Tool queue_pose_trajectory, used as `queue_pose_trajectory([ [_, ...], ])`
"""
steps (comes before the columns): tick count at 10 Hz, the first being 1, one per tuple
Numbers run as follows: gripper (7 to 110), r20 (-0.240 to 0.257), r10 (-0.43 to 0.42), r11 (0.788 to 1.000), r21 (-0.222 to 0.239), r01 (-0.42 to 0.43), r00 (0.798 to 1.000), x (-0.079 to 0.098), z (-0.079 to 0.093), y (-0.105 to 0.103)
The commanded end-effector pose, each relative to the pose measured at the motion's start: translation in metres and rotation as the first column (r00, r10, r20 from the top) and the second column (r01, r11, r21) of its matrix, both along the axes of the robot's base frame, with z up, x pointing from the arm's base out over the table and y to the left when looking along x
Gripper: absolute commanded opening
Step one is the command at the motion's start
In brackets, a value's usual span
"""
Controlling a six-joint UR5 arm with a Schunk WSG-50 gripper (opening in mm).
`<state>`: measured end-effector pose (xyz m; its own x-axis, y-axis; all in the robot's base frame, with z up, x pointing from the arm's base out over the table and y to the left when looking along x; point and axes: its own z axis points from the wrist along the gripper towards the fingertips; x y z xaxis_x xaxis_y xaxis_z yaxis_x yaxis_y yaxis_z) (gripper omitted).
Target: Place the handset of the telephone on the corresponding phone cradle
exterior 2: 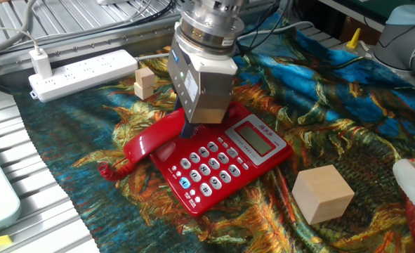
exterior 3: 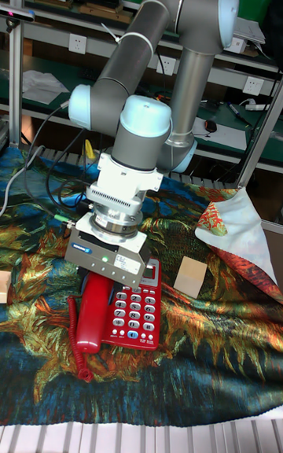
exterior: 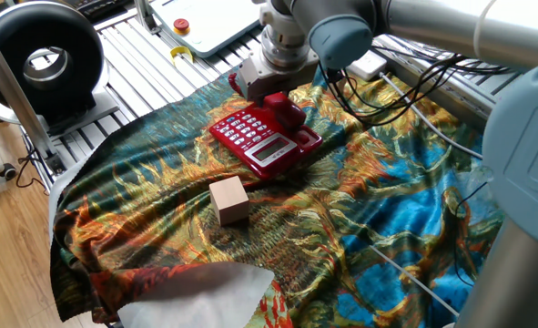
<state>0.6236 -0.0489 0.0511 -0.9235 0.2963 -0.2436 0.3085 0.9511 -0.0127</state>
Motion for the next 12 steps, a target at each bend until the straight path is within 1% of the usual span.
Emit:
queue_pose_trajectory([
  [1, 7, 0.012, -0.014, 1.000, 0.006, 0.014, 1.000, -0.003, 0.000, 0.002],
  [4, 7, 0.023, -0.020, 1.000, 0.007, 0.020, 1.000, -0.004, -0.001, 0.004],
  [6, 7, 0.028, -0.023, 1.000, -0.001, 0.023, 0.999, -0.005, 0.000, 0.003],
  [8, 7, 0.030, -0.022, 1.000, -0.004, 0.023, 0.999, -0.007, 0.002, 0.002],
  [12, 7, 0.022, -0.028, 1.000, -0.004, 0.028, 0.999, -0.014, 0.000, 0.005],
])
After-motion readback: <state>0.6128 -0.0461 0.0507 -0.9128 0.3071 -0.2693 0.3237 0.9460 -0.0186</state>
